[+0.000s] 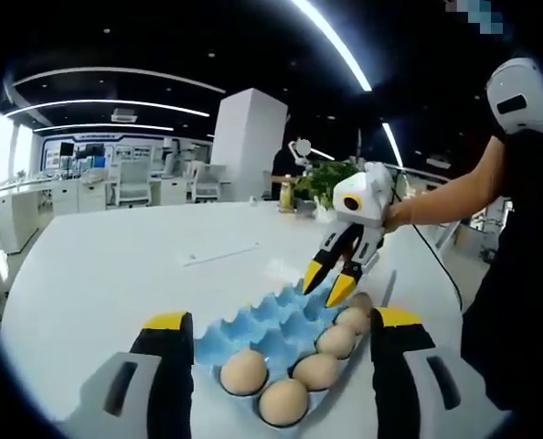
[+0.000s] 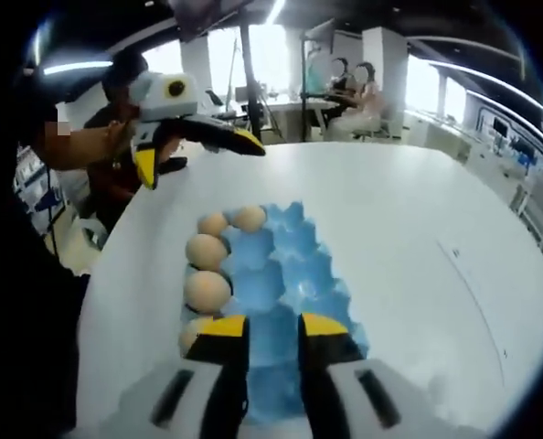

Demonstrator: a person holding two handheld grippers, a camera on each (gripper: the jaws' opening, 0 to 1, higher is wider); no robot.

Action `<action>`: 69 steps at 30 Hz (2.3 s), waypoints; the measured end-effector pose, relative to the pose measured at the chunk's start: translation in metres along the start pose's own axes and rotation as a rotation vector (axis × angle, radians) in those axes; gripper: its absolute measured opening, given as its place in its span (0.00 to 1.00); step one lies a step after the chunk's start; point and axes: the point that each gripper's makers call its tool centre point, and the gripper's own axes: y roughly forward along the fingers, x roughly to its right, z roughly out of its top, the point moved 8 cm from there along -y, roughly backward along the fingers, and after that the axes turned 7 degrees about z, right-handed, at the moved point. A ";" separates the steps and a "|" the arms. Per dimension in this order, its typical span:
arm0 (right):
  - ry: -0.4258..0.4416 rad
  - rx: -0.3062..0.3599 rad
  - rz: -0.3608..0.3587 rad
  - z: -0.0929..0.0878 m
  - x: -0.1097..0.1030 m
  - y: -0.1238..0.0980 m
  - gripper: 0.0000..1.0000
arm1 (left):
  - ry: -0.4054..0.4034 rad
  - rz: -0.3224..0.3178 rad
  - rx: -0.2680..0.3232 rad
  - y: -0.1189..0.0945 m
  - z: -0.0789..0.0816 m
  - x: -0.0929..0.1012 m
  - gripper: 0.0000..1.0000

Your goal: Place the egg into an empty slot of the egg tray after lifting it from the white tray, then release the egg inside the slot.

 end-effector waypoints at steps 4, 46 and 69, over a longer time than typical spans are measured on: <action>0.016 -0.010 -0.020 -0.010 0.001 -0.010 0.21 | 0.001 0.000 0.000 0.001 0.000 0.000 0.80; 0.105 -0.136 -0.197 -0.092 0.007 -0.097 0.25 | 0.013 -0.019 -0.003 0.005 0.003 0.005 0.78; 0.164 -0.203 -0.158 -0.097 0.013 -0.096 0.26 | 0.009 -0.028 -0.004 0.011 0.002 0.005 0.76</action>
